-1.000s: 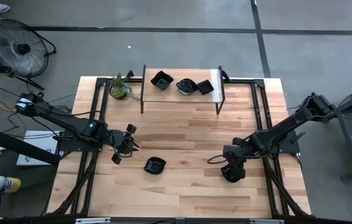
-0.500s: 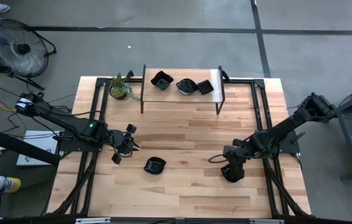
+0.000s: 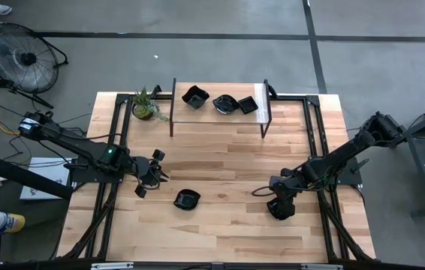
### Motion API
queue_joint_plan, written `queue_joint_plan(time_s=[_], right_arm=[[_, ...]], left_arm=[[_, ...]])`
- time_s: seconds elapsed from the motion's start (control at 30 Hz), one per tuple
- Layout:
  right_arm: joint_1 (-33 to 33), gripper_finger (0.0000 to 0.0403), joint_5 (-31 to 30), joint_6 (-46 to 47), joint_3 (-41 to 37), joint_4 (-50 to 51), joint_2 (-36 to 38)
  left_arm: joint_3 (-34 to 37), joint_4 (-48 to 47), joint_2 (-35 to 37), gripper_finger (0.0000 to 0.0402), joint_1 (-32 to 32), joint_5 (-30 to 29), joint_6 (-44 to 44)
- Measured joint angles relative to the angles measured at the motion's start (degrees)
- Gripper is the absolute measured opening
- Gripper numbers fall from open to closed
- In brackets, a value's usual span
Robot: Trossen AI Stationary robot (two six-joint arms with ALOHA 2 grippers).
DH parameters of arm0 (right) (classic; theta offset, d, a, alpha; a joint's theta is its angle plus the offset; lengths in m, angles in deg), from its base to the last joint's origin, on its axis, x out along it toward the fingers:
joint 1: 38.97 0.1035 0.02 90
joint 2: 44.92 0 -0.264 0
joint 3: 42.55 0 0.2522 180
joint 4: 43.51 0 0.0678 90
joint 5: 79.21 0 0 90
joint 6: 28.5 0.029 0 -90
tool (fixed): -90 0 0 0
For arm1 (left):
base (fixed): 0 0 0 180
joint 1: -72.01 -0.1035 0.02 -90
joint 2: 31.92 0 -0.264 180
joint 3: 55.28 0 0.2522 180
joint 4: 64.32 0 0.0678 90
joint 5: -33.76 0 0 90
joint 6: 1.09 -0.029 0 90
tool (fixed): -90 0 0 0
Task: Pick & Place Mini shaped plates
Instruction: Stack the black leaf-shaped plate on top of the black leaf-shaped plate on the shelf
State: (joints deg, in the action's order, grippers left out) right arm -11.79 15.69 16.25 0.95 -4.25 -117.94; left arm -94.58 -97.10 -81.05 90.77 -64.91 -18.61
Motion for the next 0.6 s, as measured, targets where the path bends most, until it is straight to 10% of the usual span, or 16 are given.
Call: queue_joint_plan(time_s=[0.6], right_arm=[[-2.5,0.0002,3.7,-3.0,2.2,0.0,0.0]], left_arm=[[0.0,0.0,0.0,0.0056,0.0,0.2,0.0]])
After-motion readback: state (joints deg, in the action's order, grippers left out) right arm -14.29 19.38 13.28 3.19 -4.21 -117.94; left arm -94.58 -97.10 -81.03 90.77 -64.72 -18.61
